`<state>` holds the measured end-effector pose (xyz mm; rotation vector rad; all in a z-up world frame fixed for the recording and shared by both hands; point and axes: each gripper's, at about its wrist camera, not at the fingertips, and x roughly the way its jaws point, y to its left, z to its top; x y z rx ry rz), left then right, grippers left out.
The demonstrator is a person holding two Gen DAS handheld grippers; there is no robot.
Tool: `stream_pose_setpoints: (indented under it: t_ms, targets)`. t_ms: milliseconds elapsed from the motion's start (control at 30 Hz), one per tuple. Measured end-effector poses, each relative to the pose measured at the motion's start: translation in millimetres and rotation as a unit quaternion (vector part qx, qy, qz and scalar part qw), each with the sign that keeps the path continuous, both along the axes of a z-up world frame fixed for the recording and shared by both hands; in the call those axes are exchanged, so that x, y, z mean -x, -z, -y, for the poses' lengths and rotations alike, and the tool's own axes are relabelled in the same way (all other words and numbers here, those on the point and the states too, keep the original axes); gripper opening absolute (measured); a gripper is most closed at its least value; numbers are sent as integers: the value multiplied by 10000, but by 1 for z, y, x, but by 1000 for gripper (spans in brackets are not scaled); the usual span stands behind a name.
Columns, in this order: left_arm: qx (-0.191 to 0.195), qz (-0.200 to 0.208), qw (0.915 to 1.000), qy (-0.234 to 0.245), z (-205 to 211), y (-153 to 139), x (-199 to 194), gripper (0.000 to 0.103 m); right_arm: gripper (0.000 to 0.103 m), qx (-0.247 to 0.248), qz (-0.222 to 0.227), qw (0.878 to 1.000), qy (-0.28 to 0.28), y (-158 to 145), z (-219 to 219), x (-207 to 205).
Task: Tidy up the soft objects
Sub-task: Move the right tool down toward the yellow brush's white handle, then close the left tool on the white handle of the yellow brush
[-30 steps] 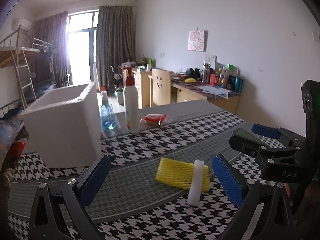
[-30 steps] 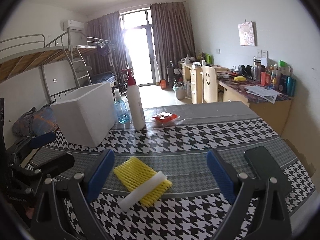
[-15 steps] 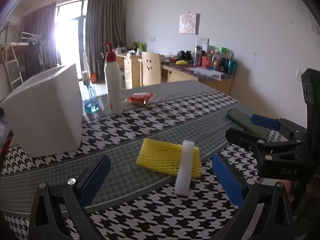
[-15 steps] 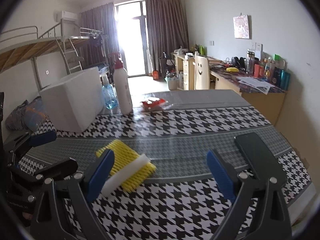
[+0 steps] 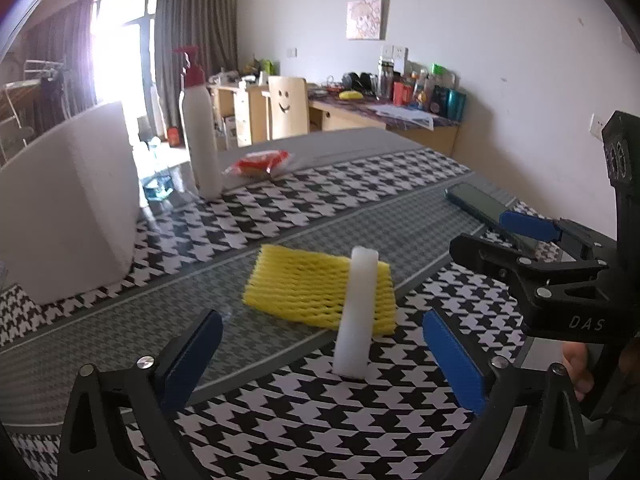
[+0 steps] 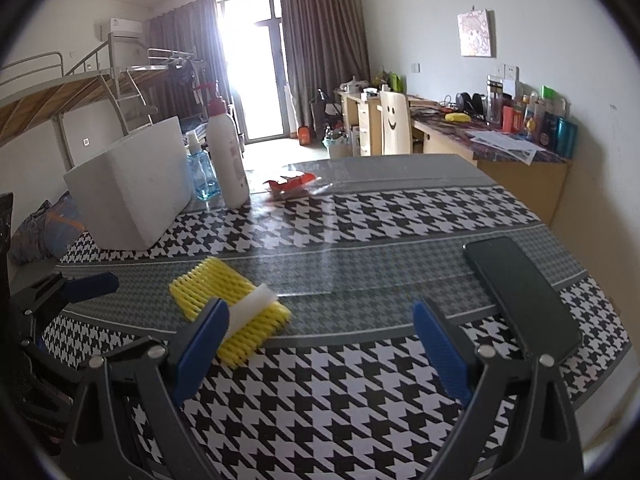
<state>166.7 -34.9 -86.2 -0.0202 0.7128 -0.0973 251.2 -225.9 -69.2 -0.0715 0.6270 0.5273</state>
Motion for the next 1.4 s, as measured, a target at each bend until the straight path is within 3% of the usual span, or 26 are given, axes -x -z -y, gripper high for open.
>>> stream_pose_setpoints:
  t_ms: [367,567,1033,1400]
  targets:
    - [41,-486,9983,304,10,21,-13,74,96,18,-220,9997,60,14,4,-1]
    - [26,-602,9974,393,14,27,-17,54,96,23,-350,9994,50,23,3,-3]
    - [143,-809,9955,463,15,34,-21,21,96,-81,-438,9990,6,26,7,-2]
    - [311,-571,9967,487,7,21,-7,17,96,-68,-448,9990,-20,24,2,0]
